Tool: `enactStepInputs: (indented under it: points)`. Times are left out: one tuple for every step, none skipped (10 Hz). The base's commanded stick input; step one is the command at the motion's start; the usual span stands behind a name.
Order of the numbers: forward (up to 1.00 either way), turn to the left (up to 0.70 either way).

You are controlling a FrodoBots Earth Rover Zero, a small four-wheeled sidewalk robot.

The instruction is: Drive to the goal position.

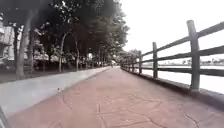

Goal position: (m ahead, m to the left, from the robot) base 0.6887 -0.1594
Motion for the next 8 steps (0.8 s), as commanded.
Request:
enactStepInputs:
  points:
    - [1.0, 0.0]
    - [1.0, 0.0]
    - [1.0, 0.0]
    - [1.0, 0.0]
    - [1.0, 0.0]
    - [1.0, 0.0]
    - [0.81, 0.0]
    - [0.37, 0.0]
